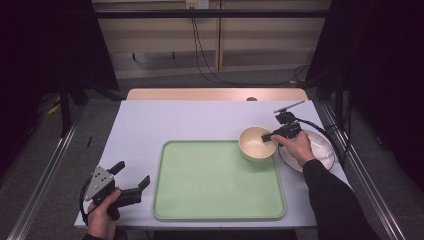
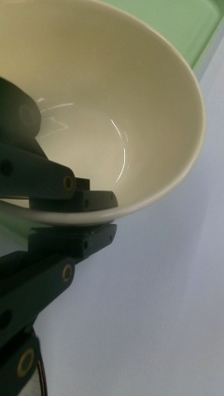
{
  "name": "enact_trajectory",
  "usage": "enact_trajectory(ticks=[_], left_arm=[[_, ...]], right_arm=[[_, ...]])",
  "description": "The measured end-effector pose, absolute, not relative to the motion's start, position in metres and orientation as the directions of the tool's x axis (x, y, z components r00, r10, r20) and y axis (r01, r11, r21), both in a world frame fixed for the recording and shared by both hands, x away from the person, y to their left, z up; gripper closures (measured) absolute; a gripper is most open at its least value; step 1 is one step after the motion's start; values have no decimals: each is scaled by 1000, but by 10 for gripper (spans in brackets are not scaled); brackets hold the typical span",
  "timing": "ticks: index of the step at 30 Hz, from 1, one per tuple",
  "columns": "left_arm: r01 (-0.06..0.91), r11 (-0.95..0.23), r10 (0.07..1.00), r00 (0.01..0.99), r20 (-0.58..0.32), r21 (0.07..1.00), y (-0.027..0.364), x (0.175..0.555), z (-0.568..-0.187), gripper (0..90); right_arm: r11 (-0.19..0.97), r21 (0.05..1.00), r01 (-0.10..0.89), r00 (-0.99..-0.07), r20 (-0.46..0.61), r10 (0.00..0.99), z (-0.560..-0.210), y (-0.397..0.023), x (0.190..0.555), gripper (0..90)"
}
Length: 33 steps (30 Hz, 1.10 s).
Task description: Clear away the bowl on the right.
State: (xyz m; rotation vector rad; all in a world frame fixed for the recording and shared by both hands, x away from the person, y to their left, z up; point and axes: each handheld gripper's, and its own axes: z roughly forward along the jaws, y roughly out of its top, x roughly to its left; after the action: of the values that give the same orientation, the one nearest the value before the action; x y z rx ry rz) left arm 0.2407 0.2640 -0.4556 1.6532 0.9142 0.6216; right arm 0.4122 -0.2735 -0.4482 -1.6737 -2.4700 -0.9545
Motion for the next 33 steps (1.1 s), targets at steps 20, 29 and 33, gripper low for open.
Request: enact_trajectory(ticks=[20, 29, 33], left_arm=[[251, -101, 821, 568, -62, 963, 264, 240, -456, 4], [252, -105, 820, 569, -59, 962, 264, 240, -456, 4], [250, -102, 822, 567, -60, 963, 264, 240, -456, 4]], right_arm=[[265, 523, 810, -459, 284, 842, -454, -271, 405, 838], [276, 560, 781, -476, 248, 844, -455, -271, 403, 677], [259, 577, 774, -465, 242, 852, -453, -272, 403, 553]])
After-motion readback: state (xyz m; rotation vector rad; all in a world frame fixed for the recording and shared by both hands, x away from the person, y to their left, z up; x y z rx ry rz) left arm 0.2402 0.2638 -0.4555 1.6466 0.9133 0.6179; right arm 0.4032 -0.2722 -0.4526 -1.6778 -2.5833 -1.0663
